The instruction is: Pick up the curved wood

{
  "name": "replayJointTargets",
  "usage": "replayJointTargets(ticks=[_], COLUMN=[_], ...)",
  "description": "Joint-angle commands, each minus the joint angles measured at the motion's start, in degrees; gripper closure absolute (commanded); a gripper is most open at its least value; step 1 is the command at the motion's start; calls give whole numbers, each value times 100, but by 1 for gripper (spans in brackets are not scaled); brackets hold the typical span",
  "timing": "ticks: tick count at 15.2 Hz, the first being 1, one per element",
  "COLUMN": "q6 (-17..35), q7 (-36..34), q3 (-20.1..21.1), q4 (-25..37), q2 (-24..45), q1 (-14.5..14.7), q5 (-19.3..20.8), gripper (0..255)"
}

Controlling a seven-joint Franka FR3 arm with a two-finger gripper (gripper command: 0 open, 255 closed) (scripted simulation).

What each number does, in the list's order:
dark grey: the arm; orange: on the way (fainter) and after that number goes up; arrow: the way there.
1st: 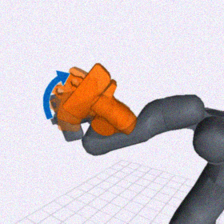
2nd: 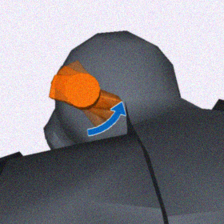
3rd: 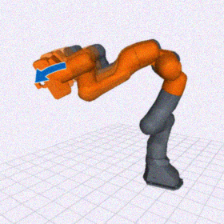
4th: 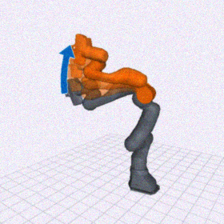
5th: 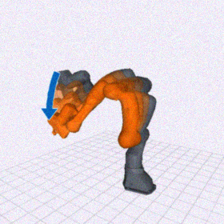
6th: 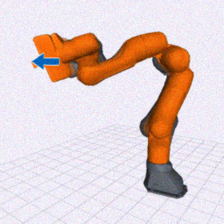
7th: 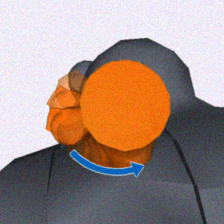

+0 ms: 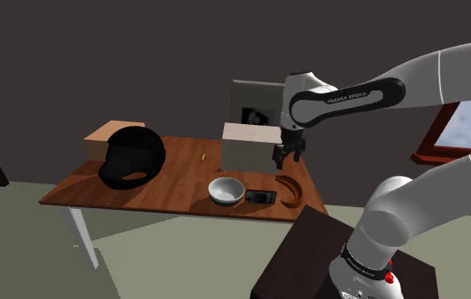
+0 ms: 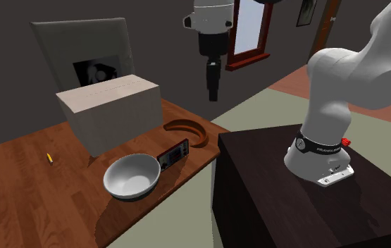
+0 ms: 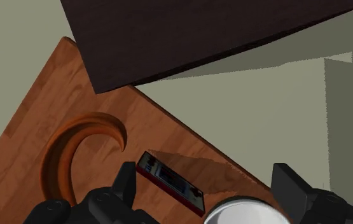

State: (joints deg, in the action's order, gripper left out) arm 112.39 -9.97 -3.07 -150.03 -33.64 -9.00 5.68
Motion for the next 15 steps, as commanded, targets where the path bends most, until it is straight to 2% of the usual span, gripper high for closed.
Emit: replayJointTargets(ticks=[1, 8, 15], q6=[433, 1752, 2927], q7=[-49, -297, -754], q3=[-59, -285, -546], q4=[-166, -293, -39], q2=[264, 1451, 2853], q1=[-136, -654, -1178], q5=[174, 840, 1648], gripper=[0, 0, 0])
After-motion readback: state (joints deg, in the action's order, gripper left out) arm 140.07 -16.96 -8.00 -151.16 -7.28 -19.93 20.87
